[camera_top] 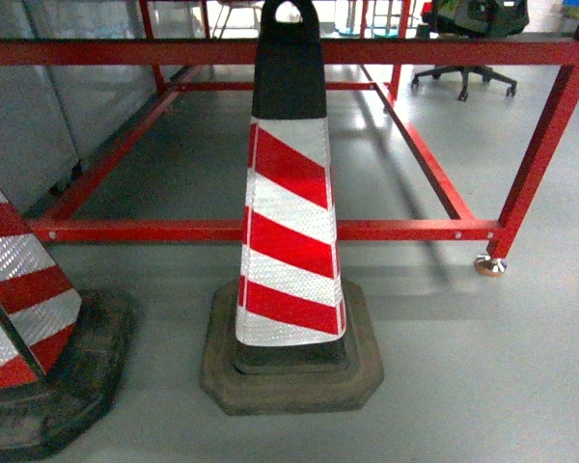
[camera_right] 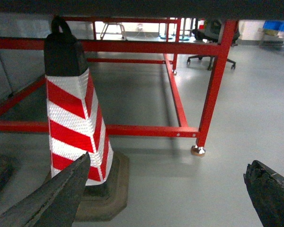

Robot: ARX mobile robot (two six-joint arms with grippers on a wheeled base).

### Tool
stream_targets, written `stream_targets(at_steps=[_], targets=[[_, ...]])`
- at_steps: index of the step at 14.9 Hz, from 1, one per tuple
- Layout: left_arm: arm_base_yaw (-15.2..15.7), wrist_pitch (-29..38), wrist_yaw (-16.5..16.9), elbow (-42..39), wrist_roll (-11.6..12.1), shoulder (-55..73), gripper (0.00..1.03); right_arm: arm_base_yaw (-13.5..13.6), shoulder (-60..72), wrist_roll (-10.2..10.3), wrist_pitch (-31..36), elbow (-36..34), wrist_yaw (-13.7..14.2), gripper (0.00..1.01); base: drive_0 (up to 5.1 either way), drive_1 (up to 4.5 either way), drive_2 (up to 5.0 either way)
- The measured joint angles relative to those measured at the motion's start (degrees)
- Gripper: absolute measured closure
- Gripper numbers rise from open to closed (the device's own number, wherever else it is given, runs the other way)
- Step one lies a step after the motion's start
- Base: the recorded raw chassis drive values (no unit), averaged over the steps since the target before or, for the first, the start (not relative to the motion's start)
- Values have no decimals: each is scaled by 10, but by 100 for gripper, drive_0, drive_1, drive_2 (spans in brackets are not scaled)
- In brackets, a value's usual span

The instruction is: Sort blue parts and orange caps into right shelf containers

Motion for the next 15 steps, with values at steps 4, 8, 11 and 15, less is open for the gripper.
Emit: stream_targets(at_steps=[4, 8, 11, 15], targets=[[0, 1, -2, 0, 1, 0, 5, 0, 0, 2, -1, 0, 0, 3, 0, 0, 0], [0, 1, -2, 0, 2, 0, 5, 0, 0, 4, -1, 0, 0, 3, 0, 0, 0], [0, 1, -2, 0, 3, 0, 5, 0, 0, 4, 0, 0, 0, 3, 0, 0, 0], [0, 1, -2, 0, 5, 0, 5, 0, 0, 4, -1, 0, 0, 3, 0, 0, 0]])
